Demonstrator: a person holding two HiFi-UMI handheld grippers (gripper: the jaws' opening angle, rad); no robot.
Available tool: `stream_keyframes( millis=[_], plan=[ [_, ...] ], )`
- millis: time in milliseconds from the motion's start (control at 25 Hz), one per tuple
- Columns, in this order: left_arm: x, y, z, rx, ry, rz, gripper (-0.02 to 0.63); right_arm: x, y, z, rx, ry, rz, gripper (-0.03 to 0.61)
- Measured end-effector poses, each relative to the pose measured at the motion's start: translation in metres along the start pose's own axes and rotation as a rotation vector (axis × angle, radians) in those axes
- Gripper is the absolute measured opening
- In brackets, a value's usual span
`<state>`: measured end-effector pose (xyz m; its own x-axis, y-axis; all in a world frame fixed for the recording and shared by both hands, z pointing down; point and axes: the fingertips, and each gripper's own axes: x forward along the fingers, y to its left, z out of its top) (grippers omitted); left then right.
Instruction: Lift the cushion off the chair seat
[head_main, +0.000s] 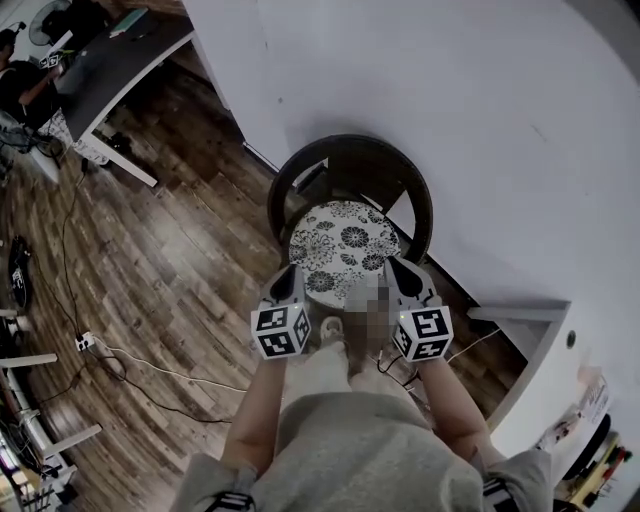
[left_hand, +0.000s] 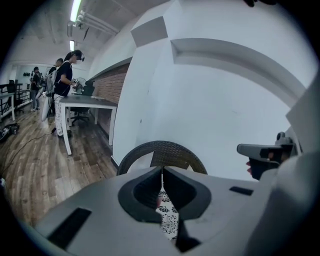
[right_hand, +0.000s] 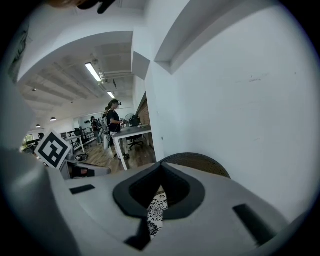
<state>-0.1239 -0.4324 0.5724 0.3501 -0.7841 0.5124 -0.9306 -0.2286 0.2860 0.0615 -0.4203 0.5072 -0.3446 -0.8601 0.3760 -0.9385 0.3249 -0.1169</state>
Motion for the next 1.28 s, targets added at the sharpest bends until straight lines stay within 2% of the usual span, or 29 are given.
stream_keyframes(
  millis=[360, 440, 880, 1280],
  plan=[
    [0.052, 0.048, -0.063, -0.053, 0.127, 0.054, 0.019, 0.049, 0.008, -0.039, 0.000, 0.077, 0.028, 0.002],
    [0.065, 0.056, -0.079, -0.068, 0.163, 0.056, 0.069, 0.059, 0.010, -0.049, 0.005, 0.096, 0.034, 0.002],
    [0.126, 0.096, -0.163, -0.097, 0.287, 0.118, 0.153, 0.106, 0.007, -0.106, 0.027, 0.158, 0.064, 0.002],
    [0.174, 0.134, -0.244, -0.118, 0.424, 0.204, 0.155, 0.139, 0.000, -0.151, 0.052, 0.190, 0.091, 0.002]
  ],
)
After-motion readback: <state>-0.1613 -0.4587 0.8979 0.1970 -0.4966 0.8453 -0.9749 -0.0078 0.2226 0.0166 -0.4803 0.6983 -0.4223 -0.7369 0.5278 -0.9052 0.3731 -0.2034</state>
